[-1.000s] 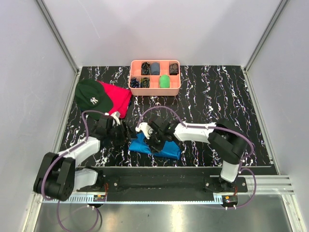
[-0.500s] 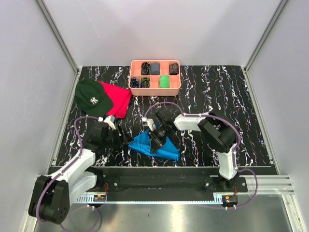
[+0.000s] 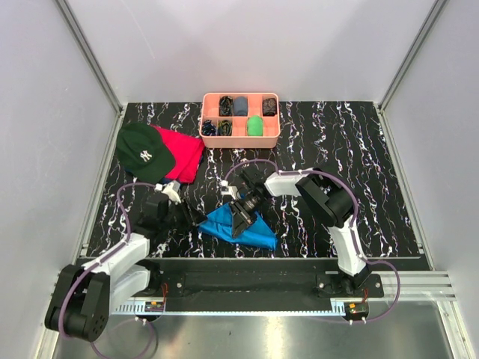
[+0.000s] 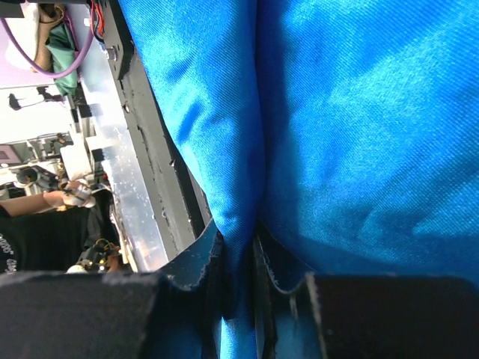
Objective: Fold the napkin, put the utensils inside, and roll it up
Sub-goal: Roll the napkin with the utensil
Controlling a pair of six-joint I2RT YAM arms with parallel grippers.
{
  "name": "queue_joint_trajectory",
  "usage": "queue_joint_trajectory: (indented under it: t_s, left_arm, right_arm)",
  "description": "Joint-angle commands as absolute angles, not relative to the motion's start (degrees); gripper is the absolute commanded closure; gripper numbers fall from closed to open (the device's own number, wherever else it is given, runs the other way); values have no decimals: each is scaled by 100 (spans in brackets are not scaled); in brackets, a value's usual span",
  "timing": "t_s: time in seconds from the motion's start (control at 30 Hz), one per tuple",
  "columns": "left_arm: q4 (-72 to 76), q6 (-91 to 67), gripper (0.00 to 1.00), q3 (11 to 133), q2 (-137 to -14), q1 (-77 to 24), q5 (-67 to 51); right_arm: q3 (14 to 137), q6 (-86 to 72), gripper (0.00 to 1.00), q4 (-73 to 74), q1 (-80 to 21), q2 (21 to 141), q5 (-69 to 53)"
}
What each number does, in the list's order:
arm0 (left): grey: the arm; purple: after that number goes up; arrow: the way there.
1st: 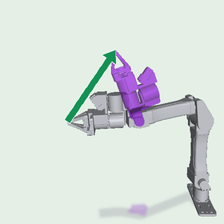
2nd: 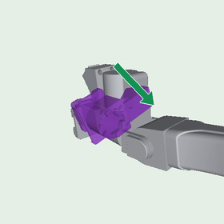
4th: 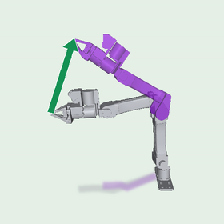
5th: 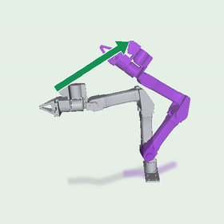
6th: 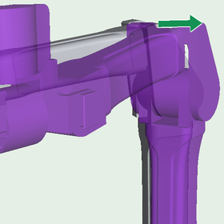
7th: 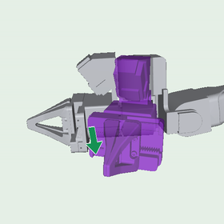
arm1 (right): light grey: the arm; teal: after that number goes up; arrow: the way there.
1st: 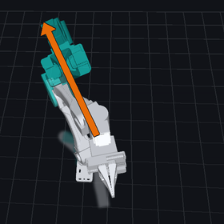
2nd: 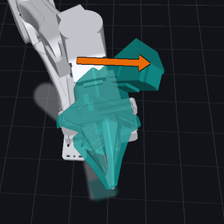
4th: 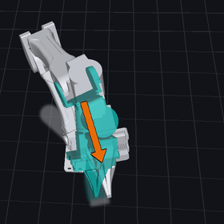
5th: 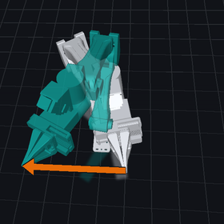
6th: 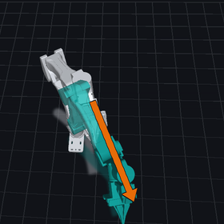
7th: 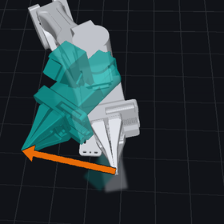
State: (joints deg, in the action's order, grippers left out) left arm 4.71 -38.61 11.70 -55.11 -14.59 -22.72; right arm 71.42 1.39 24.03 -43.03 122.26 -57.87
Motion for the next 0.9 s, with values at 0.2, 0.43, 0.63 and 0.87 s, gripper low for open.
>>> queue_joint_trajectory:
  t_s: [0.2, 0.43, 0.63, 0.87]
  left_arm:
    - [634, -4008, 99, 1151, -6037, -1450, -2452]
    - [132, -4017, 100, 1318, -6196, -1450, -2364]
    - [-211, -3858, 100, 1547, -6389, -1450, -2312]
    - [-492, -3894, 100, 1801, -6592, -1450, -2180]
  right_arm:
    - [7356, 255, 67, 2716, -4210, 12296, -5151]
    - [7444, 246, 42, 2725, -4210, 11577, -4378]
    - [7252, 430, 31, 2444, -4254, 10611, -3447]
    - [6417, 922, 21, 1582, -4903, 9660, -1979]
